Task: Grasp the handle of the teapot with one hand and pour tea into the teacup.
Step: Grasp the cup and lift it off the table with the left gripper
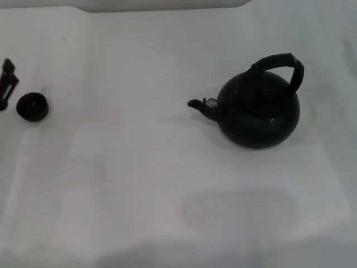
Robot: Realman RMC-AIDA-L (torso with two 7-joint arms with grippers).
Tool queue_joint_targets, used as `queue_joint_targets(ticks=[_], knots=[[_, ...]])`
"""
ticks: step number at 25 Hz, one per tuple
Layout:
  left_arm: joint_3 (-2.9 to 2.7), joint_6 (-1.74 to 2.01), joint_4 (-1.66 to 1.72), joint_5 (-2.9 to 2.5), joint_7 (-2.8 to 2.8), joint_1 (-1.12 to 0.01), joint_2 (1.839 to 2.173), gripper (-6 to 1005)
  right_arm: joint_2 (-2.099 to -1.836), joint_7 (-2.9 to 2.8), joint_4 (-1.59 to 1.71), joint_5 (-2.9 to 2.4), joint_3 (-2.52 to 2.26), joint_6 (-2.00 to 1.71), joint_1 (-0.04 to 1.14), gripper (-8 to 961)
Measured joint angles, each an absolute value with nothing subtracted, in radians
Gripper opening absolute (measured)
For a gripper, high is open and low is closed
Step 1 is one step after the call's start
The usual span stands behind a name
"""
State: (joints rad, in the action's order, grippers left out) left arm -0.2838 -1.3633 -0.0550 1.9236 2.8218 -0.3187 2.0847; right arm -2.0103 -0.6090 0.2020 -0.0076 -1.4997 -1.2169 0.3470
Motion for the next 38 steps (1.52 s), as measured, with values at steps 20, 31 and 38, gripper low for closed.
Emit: queue_joint_targets(ticks=[20,31,38], knots=[[-0.284,-1.219,-0.056,1.8,2.823,-0.302,2.082,890,-2.005,-0.601,0.207,-0.006,-1.496,-1.205,0.353,689],[-0.285,-1.172,-0.05,1.767,2.823,-0.315,2.08,889,-2.005,-0.601,0.207,-0.006,-1.496,-1.207,0.358,688],[-0.275,-1.154,-0.046,1.747,2.823,-0.32,2.082,889,-2.006,-0.601,0.207,-0.006,-1.496,-1.206,0.361,688]])
